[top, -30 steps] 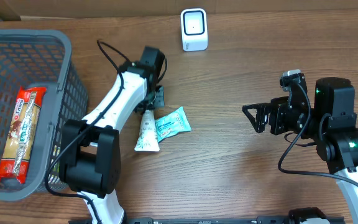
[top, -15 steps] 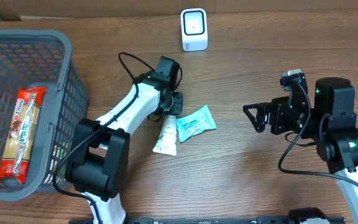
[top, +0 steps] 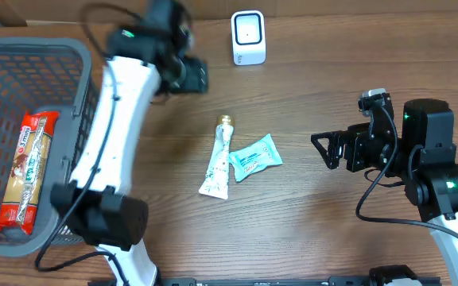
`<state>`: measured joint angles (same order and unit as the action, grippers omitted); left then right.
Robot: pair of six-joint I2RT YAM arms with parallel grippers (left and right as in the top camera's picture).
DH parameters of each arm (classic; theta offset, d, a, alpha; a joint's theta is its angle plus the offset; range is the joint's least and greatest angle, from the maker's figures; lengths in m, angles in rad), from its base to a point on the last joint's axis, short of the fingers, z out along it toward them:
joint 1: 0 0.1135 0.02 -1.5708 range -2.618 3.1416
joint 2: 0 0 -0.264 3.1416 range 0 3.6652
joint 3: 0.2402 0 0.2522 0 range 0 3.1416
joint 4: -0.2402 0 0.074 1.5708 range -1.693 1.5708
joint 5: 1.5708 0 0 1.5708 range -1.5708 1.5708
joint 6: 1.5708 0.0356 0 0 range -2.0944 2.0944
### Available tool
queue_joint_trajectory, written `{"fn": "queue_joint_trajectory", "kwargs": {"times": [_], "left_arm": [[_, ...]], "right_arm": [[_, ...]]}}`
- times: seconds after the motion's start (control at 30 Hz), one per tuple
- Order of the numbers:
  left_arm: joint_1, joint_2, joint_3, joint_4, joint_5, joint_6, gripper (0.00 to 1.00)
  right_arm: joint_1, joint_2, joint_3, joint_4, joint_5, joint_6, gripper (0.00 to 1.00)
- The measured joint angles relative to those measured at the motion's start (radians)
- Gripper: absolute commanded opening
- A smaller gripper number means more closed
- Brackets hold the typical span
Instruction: Scan the item barcode
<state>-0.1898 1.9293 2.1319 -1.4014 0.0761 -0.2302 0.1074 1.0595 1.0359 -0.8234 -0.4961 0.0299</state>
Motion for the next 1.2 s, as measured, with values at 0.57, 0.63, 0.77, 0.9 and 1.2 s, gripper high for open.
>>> {"fn": "queue_joint_trajectory", "kwargs": {"times": [0.57, 0.63, 0.77, 0.9, 1.2], "left_arm": [[0.539, -0.137, 0.497, -0.283, -0.163, 0.051, 0.77], [0.591, -0.15, 0.462, -0.283, -0.162, 0.052, 0.76], [0.681, -0.185, 0.3, -0.285, -0.148, 0.055, 0.72], [0.694, -0.193, 0.118, -0.271, -0.137, 0.055, 0.72], [0.694, -0.194, -0.264, 0.097, -0.222, 0.089, 0.91]], "right_arm": [[0.0, 0.0, 0.0, -0.006, 0.003, 0.0, 1.0], [0.0, 0.0, 0.0, -0.007, 0.003, -0.001, 1.0], [0.0, 0.0, 0.0, -0.007, 0.003, -0.001, 1.0], [0.0, 0.0, 0.0, -0.007, 0.003, 0.0, 1.0], [0.0, 0.0, 0.0, -0.007, 0.003, -0.001, 1.0]]}}
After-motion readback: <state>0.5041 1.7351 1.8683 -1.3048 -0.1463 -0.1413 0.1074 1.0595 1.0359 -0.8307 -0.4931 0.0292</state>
